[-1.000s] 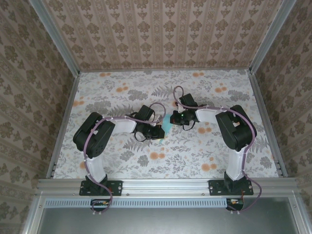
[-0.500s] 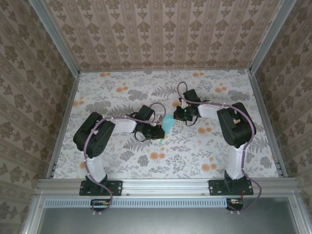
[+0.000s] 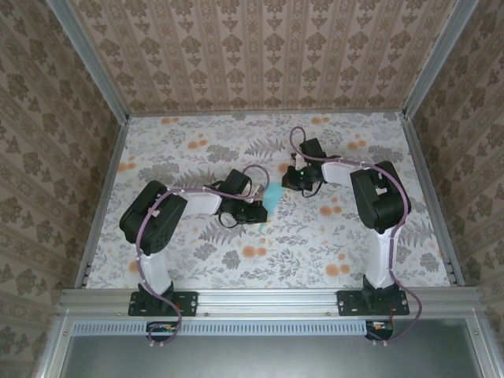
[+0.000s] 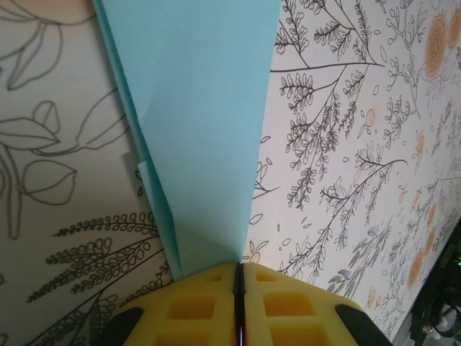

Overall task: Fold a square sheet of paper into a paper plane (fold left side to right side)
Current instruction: Fold the wing for the fifth time at the center of the table.

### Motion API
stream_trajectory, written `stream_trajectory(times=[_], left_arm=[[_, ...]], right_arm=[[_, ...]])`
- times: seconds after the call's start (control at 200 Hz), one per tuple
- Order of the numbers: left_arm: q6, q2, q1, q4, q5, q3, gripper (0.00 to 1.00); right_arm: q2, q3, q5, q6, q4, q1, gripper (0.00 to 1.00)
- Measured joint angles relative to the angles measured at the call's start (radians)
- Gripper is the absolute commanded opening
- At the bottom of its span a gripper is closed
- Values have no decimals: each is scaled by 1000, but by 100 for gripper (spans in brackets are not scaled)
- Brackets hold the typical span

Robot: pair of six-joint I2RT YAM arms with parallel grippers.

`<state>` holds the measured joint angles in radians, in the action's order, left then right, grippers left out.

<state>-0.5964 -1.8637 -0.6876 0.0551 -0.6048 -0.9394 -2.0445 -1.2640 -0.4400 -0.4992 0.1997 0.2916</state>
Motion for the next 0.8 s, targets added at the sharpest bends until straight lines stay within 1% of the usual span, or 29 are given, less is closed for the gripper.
stream_trajectory(times=[0.185, 0.315, 0.455, 0.59, 0.675, 0.8], left_arm=[[0, 0, -1, 1, 0, -1, 10], [0, 0, -5, 4, 0, -2, 10], [0, 0, -7, 8, 0, -4, 11], [0, 0, -7, 9, 0, -5, 11], [0, 0, -7, 11, 1, -6, 11], [0, 0, -9, 13, 3, -8, 11]], right_arm=[[-19, -32, 14, 0, -2, -43, 0], [-22, -44, 48, 0, -6, -72, 0], [7, -28, 70, 0, -8, -77, 0], [132, 51, 71, -2, -17, -52, 0], [221, 115, 69, -24, -45, -13, 0], [274, 194, 58, -69, -99, 55, 0]])
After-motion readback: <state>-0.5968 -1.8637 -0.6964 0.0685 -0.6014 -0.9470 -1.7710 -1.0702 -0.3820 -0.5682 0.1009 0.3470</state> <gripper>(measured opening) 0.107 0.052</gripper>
